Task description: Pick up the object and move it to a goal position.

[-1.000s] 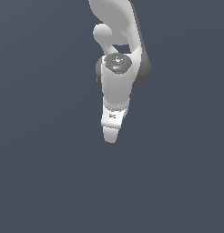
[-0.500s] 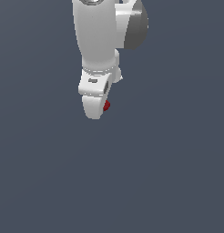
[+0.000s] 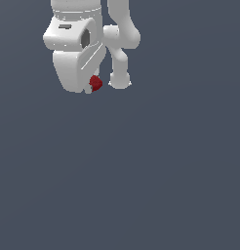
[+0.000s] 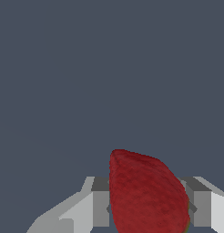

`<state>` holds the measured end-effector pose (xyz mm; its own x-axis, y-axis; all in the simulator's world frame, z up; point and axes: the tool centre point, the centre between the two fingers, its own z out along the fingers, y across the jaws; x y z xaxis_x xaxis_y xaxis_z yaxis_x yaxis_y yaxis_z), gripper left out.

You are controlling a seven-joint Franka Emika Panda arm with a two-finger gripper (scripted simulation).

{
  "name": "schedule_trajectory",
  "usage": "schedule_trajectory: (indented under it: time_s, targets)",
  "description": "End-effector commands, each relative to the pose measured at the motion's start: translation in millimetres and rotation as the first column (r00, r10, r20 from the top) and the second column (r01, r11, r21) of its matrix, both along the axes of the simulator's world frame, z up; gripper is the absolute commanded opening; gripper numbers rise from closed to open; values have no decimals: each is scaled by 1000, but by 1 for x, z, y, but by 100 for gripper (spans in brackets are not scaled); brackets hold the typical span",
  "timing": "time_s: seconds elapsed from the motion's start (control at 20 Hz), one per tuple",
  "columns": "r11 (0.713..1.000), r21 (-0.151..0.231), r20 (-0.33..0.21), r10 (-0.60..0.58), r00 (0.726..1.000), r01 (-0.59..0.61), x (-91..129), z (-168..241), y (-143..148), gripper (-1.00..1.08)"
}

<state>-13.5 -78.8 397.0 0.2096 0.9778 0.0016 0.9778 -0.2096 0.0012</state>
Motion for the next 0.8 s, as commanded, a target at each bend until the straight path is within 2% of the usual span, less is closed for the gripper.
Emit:
schedule_trajectory:
  time_s: [0.0,0.35,0.75]
  targets:
    - [1000,0,-1,0,1000,0,-3,20,-9,-100]
    - [1000,-1,-1,-2,1000,2,-6,56,-25,-100]
    - [1000,-1,-2,-2,1000,2,-5,67,-31,-100]
